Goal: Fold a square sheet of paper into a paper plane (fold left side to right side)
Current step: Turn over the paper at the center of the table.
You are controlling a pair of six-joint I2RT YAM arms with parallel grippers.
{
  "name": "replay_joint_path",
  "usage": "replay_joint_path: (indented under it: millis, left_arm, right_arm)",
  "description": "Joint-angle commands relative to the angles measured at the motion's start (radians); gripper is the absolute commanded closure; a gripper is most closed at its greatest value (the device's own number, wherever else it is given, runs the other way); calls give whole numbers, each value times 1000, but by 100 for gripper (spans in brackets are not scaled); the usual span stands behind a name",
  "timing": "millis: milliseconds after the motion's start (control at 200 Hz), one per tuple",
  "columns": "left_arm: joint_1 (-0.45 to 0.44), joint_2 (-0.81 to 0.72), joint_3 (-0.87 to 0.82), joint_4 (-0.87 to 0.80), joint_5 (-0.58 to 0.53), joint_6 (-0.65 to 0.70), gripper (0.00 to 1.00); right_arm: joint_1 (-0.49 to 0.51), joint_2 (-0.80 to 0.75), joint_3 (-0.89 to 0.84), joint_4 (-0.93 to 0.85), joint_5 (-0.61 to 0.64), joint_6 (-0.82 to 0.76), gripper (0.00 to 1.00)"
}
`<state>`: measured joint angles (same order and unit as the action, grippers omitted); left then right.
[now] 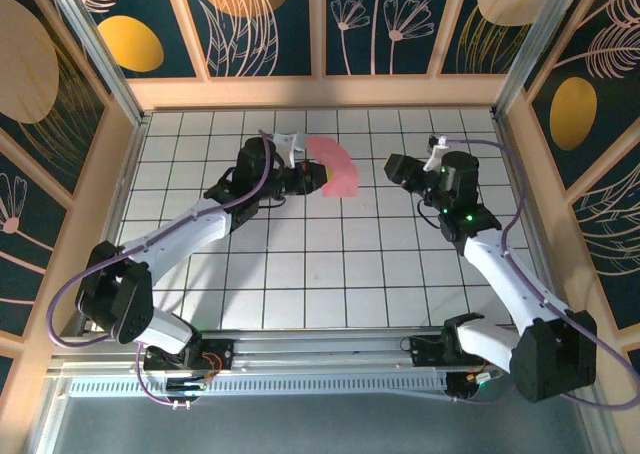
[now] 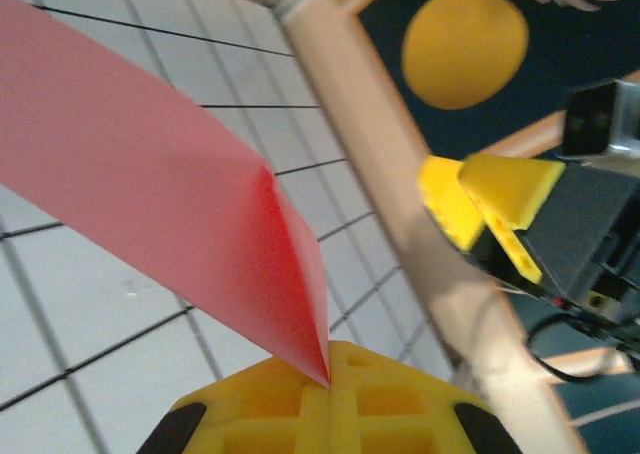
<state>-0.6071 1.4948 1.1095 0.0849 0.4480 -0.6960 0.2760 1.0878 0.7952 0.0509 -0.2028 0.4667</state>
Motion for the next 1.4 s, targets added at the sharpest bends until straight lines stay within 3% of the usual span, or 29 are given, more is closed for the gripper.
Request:
replay_joint_path:
  millis: [0,225,445,611,1056,1216,1396]
  left_arm:
    - [-31,-24,123,-442,-200,194,100]
    - [-143,104,427,-977,-593,190,100]
    - [-275,311,670,-1362,-942,65,100]
    - [-332,423,719,-1439,-1042,-43,100]
    - [-368,605,615,-1311,-992,-151,100]
    - [-370,619,600,-1208,-849,-124,100]
    - [-370,622,589,-1068,-680,-109,87]
  right_arm:
    - [-6,-42,12,-182,272,-98,31]
    - [-7,-58,-4,-256,454,-120,10]
    - [-11,-60,-43,-213,456,-128,8]
    - [-15,-58,-63,-187,441,-135,8]
    - [-28,-46,-100,-131,382,-120,8]
    - [-33,-19,-90,-129,353,-117,8]
    - [-35,-7,-90,-118,321,-109,8]
